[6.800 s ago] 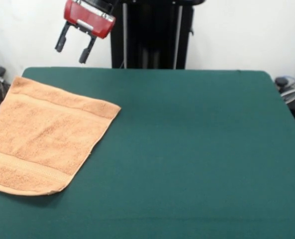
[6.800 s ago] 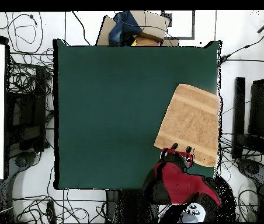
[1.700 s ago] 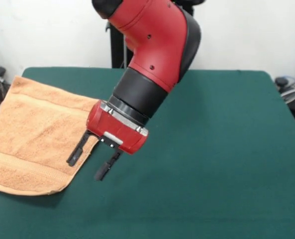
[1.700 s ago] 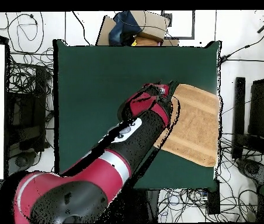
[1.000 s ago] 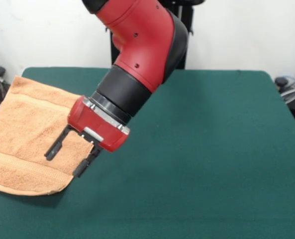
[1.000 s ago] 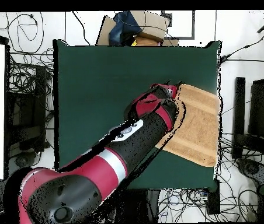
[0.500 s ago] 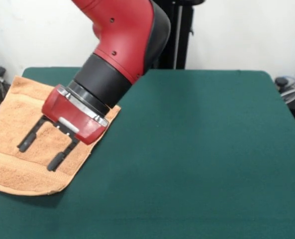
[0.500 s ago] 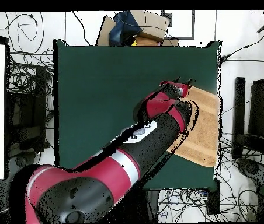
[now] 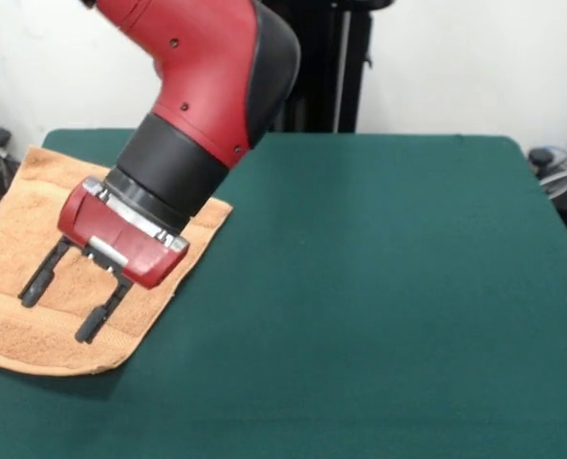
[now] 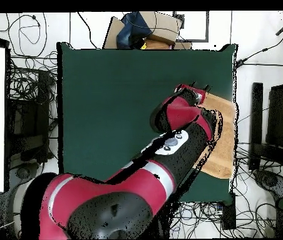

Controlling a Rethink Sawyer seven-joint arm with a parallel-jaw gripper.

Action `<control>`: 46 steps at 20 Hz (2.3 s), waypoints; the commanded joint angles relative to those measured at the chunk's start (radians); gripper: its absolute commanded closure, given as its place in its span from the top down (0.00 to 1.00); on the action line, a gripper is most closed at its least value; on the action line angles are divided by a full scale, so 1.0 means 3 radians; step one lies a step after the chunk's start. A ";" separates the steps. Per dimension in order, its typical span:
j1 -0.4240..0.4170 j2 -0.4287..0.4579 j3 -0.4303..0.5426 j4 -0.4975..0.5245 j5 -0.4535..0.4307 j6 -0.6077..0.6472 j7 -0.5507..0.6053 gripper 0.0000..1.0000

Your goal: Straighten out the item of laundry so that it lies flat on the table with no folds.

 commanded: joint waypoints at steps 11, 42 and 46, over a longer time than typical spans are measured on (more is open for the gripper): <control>-0.0257 -0.0125 0.1112 0.0260 -0.0305 0.0098 0.0322 1.00; -0.0142 0.0142 0.0865 0.0146 -0.0162 0.0048 0.0359 1.00; -0.0105 0.0190 0.0792 0.0115 -0.0117 0.0086 0.0363 1.00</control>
